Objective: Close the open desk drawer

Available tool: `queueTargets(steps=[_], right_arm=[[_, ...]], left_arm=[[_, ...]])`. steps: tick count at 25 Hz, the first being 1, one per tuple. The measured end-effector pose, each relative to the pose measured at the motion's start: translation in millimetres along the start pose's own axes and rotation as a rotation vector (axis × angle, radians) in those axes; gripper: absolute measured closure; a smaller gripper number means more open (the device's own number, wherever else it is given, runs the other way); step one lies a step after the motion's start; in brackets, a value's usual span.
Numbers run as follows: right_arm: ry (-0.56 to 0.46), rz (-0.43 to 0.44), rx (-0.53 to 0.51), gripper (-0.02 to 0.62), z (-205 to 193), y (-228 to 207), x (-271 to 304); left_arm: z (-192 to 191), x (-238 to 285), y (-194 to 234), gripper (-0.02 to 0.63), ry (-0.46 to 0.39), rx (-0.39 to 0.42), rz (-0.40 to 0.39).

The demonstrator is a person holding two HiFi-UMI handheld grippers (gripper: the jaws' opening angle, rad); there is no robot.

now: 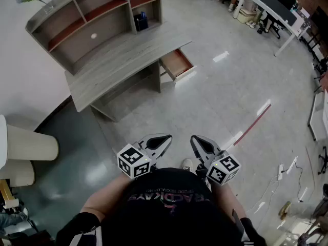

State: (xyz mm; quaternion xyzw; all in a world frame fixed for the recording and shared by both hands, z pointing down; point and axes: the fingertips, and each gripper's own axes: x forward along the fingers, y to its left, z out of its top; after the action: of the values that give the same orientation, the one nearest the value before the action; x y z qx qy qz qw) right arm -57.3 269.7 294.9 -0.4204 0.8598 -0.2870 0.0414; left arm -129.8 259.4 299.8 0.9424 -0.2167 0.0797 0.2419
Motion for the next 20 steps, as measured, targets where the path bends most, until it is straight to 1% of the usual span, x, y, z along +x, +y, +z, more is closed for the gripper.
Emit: queueTargets(steps=[9, 13, 16, 20], right_arm=[[0.001, -0.004, 0.001, 0.585, 1.9, -0.9, 0.7], [-0.023, 0.017, 0.015, 0.584, 5.4, 0.5, -0.5], [-0.017, 0.026, 0.008, 0.584, 5.1, 0.8, 1.3], [-0.010, 0.020, 0.001, 0.584, 5.5, -1.9, 0.3]], left_arm=[[2.3, 0.9, 0.6, 0.595, -0.006, -0.011, -0.003], [0.7, 1.0, 0.3, 0.595, -0.004, -0.016, -0.001], [0.4, 0.9, 3.3, 0.595, -0.004, -0.023, 0.004], [-0.8, 1.1, 4.6, 0.595, 0.004, -0.007, 0.019]])
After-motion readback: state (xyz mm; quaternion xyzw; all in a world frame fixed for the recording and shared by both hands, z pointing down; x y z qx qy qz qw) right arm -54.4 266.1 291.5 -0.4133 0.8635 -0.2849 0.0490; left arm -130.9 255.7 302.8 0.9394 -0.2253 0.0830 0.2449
